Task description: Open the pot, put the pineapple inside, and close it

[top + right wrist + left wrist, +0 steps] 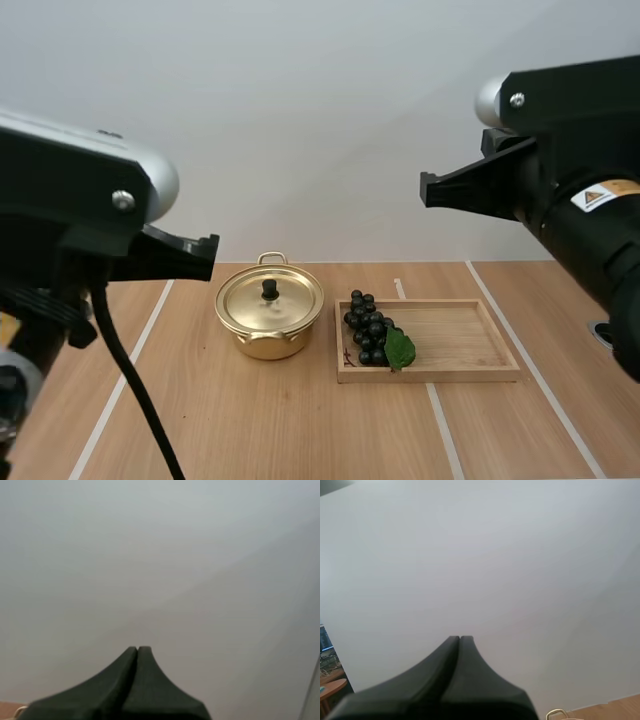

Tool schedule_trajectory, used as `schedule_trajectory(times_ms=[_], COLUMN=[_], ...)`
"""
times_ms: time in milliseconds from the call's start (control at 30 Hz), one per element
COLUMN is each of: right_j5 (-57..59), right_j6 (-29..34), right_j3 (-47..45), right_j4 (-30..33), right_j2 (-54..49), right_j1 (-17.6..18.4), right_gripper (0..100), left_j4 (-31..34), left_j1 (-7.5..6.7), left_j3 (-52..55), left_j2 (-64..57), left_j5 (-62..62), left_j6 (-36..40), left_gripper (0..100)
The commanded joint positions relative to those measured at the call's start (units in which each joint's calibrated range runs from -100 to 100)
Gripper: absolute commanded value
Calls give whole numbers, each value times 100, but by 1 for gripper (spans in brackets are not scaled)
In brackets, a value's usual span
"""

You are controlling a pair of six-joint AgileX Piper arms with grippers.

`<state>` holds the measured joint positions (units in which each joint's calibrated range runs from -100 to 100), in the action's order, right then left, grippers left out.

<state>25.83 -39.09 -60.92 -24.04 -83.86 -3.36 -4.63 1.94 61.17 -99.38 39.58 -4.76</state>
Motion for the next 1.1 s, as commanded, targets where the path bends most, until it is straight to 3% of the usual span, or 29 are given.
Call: schedule_trajectory(times_ms=[0, 200, 400, 833, 1067], right_j5=[-810, -2391, -2722, -2583, -1406], right_j6=[-65, -43, -43, -43, -35], right_j3=[-567, -1882, -2924, -3908, -3908], right_j4=[444, 604, 631, 631, 1327], right_j2=[-419, -1312, -1614, -1614, -1614], right_j1=[195, 450, 515, 470, 371], right_gripper=[0, 0, 0, 0, 0], left_j4=[-291, -585, -585, -585, -144], left_j1=[-24, 0, -8, -25, -25], left_j3=[570, 1730, 2606, 3653, 3883], left_j2=[-62, -62, -62, -62, -62], left_j5=[-720, -1555, -1651, -1382, -1192], left_j6=[86, 86, 86, 86, 86], left_gripper=[0, 0, 0, 0, 0])
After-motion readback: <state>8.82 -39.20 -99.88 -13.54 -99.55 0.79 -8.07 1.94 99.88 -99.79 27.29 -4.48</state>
